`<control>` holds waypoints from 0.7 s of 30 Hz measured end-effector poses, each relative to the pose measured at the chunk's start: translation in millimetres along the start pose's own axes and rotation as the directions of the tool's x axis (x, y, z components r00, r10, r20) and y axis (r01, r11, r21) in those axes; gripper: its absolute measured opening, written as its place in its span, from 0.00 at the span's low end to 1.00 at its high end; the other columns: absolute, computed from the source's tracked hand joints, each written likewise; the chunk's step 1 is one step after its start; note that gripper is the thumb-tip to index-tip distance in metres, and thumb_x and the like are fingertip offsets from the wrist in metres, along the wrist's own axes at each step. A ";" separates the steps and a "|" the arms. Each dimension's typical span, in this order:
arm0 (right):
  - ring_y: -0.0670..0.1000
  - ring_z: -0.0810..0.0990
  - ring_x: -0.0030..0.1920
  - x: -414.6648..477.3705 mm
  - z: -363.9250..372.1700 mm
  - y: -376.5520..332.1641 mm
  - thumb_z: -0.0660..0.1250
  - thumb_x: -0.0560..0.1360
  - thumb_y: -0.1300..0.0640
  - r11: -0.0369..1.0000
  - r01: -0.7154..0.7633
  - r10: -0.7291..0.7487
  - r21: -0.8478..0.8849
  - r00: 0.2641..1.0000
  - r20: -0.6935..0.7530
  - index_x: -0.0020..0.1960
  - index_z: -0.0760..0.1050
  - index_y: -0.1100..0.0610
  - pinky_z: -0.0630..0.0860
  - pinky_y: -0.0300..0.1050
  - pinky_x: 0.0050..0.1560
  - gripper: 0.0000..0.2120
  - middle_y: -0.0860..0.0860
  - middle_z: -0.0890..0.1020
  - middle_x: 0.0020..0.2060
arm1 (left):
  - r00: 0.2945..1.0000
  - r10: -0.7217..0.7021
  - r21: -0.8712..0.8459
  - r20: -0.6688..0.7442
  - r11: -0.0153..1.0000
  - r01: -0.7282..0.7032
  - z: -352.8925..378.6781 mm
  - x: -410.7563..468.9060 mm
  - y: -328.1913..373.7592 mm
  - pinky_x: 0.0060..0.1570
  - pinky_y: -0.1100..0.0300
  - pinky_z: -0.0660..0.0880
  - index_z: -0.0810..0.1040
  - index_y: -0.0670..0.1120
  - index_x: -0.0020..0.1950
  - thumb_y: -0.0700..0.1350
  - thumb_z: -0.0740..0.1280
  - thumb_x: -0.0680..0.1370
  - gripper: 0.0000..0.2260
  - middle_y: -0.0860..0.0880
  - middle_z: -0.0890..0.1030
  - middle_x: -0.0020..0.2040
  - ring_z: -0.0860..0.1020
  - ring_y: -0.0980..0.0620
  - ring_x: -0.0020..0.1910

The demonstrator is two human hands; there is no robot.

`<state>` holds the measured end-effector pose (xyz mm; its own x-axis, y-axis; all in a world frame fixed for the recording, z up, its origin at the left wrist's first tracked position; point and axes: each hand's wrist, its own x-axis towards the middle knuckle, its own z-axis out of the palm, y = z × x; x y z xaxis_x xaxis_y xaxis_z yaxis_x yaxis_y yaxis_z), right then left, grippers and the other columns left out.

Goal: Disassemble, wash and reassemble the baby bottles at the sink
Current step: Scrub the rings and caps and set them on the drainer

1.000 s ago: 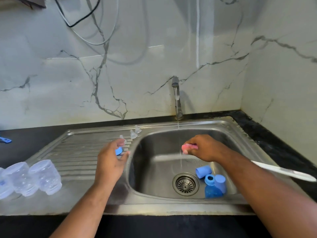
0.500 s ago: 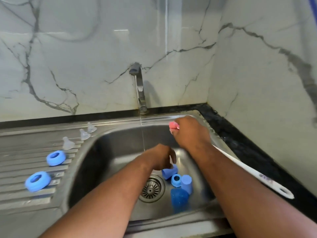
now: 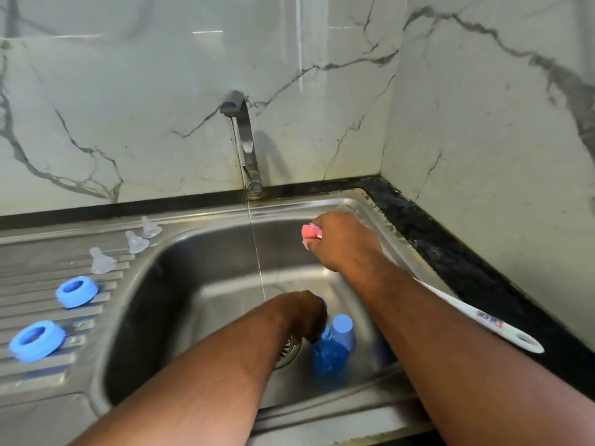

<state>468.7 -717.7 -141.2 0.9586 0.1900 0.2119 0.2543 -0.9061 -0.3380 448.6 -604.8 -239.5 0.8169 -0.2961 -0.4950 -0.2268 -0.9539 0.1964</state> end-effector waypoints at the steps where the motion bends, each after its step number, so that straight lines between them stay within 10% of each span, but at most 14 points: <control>1: 0.54 0.78 0.47 0.0 0.4 -0.2 0.69 0.77 0.44 1.000 -0.001 0.001 -0.001 1.000 0.003 0.58 0.79 0.49 0.75 0.47 0.48 0.13 0.50 0.82 0.51 | 1.000 0.010 0.003 0.001 1.000 -0.010 -0.6 -2.4 1.5 0.43 0.60 0.77 0.80 0.44 0.61 0.42 0.72 0.77 0.13 0.45 0.84 0.57 0.85 0.45 0.49; 7: 0.52 0.76 0.46 -0.2 1.2 -0.9 0.67 0.79 0.44 1.000 -0.006 0.006 0.010 1.000 0.002 0.58 0.78 0.49 0.72 0.46 0.46 0.13 0.50 0.81 0.51 | 0.979 -0.108 -0.397 -0.174 0.917 0.031 -22.1 -13.8 -28.1 0.33 0.60 0.77 0.81 0.40 0.54 0.49 0.73 0.78 0.13 0.46 0.82 0.45 0.79 0.49 0.39; 12: 0.53 0.78 0.47 -0.1 0.7 -2.7 0.67 0.79 0.44 1.000 0.013 -0.013 0.025 0.999 0.031 0.58 0.79 0.50 0.71 0.45 0.45 0.12 0.51 0.82 0.51 | 0.842 -0.434 -0.881 -0.319 0.463 -0.095 -32.1 -27.8 -75.0 0.35 0.59 0.77 0.78 0.41 0.55 0.46 0.69 0.82 0.09 0.46 0.81 0.47 0.79 0.50 0.41; 21: 0.55 0.81 0.51 -1.4 3.2 -5.5 0.68 0.78 0.45 0.996 0.045 -0.049 0.076 0.997 0.053 0.58 0.81 0.50 0.79 0.51 0.54 0.13 0.51 0.83 0.52 | 0.780 -0.513 -0.933 -0.359 0.222 -0.283 -42.3 -42.6 -84.2 0.36 0.62 0.79 0.78 0.39 0.55 0.43 0.65 0.84 0.07 0.41 0.81 0.43 0.81 0.50 0.39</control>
<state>466.4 -711.8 -142.6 0.9505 0.2540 0.1793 0.3061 -0.8653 -0.3969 455.3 -509.9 -199.1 0.9438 0.2753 -0.1830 0.2129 -0.0828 0.9736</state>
